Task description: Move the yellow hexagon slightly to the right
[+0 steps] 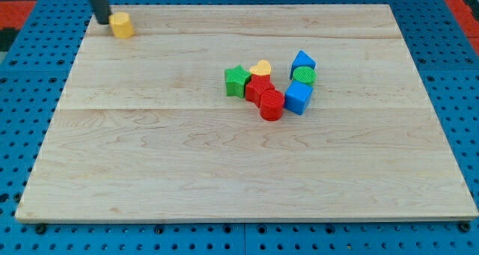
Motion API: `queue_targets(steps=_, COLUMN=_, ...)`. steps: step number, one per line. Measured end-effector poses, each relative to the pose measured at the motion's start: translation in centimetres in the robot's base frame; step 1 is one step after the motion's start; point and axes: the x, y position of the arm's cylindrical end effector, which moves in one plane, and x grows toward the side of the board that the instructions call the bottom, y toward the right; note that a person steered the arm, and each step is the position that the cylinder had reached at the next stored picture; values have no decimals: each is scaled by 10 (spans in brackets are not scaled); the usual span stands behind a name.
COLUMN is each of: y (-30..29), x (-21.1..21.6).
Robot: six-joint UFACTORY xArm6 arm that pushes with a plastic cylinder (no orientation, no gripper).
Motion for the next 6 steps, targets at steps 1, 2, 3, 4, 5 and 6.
queue_targets(steps=1, y=-49, x=26)
queue_targets(steps=2, y=-52, x=52)
queue_targets(steps=3, y=-10, x=34)
queue_targets(steps=4, y=42, x=25)
queue_targets(steps=5, y=26, x=64)
queue_targets(steps=6, y=48, x=77)
